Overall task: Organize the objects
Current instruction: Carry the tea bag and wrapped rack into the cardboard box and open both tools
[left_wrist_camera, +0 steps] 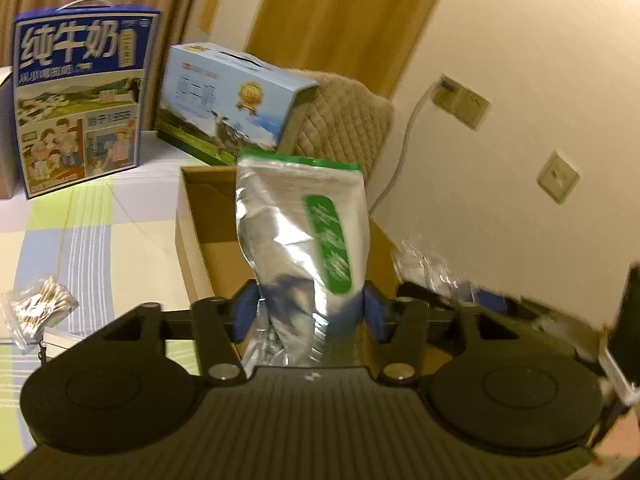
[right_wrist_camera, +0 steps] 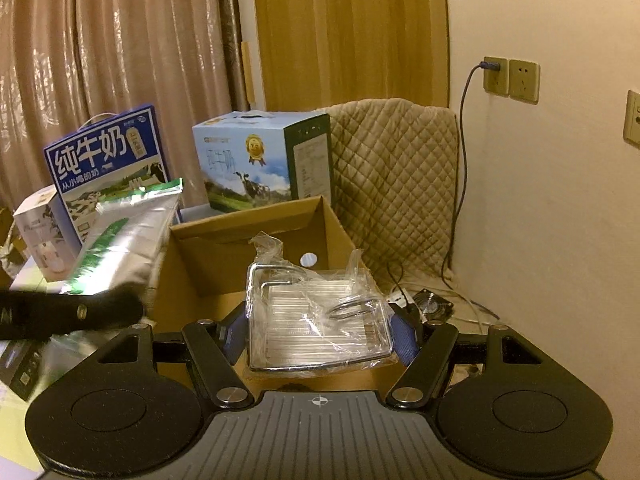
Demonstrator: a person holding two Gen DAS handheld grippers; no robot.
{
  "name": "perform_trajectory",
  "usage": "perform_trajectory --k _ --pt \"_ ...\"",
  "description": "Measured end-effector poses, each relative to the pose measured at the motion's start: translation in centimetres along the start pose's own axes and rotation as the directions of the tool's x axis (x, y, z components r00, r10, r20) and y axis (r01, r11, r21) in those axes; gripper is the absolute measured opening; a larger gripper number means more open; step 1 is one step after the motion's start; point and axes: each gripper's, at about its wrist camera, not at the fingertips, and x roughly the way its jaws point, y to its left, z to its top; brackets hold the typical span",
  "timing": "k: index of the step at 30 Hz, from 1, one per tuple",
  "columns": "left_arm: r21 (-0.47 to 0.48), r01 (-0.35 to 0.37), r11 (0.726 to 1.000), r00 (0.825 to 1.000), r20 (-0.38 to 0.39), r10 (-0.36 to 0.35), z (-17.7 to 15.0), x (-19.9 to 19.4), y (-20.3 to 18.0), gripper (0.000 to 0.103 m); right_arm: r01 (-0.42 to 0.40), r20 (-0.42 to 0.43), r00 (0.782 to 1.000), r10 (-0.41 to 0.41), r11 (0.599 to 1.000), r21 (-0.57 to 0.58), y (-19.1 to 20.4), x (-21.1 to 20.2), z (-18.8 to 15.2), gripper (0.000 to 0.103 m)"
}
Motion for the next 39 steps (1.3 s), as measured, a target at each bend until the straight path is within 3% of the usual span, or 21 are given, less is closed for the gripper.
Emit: perform_trajectory --k 7,20,39 --pt "0.011 -0.033 0.999 0.999 0.043 0.033 0.3 -1.5 1.2 0.057 -0.015 -0.015 1.000 0.015 1.000 0.023 -0.1 0.6 0.0 0.067" --pt "0.008 -0.140 0.990 0.990 0.009 0.140 -0.9 -3.4 5.1 0.061 -0.048 -0.048 0.998 0.047 0.999 -0.023 2.5 1.2 -0.2 0.067" --pt "0.063 -0.178 0.982 0.984 -0.008 0.179 -1.8 -3.9 5.1 0.069 -0.040 -0.052 0.998 0.038 0.998 -0.041 3.4 1.4 -0.5 0.067"
